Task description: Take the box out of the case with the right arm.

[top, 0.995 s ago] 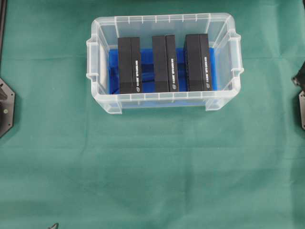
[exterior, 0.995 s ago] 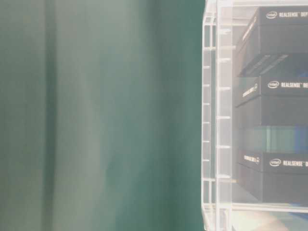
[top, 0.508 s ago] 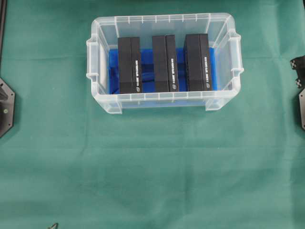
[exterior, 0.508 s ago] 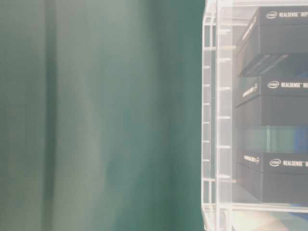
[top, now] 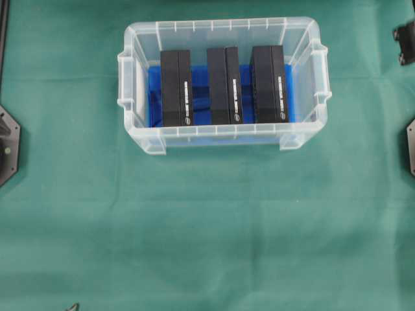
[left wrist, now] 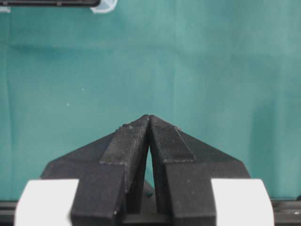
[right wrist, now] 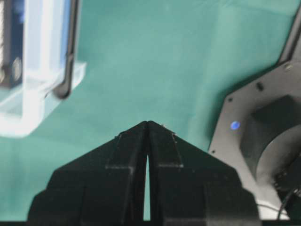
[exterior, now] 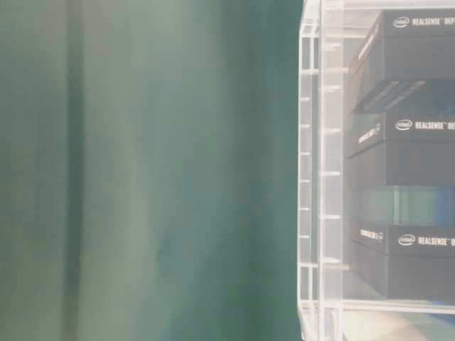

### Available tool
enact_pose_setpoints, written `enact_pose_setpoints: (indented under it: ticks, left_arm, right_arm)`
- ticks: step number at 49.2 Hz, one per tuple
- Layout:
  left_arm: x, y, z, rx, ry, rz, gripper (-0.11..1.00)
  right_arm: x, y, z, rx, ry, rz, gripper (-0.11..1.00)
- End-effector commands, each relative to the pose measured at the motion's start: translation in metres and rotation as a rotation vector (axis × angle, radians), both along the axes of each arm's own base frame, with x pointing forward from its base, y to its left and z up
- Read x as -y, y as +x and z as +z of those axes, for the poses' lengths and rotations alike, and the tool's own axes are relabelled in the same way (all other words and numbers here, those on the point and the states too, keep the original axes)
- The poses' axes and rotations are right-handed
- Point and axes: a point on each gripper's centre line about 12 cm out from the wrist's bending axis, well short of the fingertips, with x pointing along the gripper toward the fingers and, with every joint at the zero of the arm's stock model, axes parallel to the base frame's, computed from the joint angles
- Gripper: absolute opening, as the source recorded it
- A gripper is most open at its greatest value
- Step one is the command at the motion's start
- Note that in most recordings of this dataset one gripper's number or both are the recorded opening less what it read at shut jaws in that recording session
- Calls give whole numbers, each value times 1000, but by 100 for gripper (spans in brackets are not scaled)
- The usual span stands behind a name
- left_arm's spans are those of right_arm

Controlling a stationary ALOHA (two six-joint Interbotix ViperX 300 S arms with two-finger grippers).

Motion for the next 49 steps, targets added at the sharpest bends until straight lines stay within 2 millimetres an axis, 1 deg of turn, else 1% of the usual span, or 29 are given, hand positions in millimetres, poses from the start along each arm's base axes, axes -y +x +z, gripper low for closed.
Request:
enact_pose_setpoints:
  ticks: [1, 6, 30, 49]
  left_arm:
    - [1, 0, 9, 29, -6, -3, 0]
    - [1, 1, 9, 29, -4, -3, 0]
    - [1, 0, 9, 24, -5, -3, 0]
    - [1, 0, 9, 24, -5, -3, 0]
  right_arm:
    - [8, -1, 8, 24, -15, -17, 0]
    - [12, -3, 8, 21, -19, -24, 0]
    - [12, 1, 4, 45, -12, -15, 0]
    - [10, 4, -7, 59, 8, -8, 0]
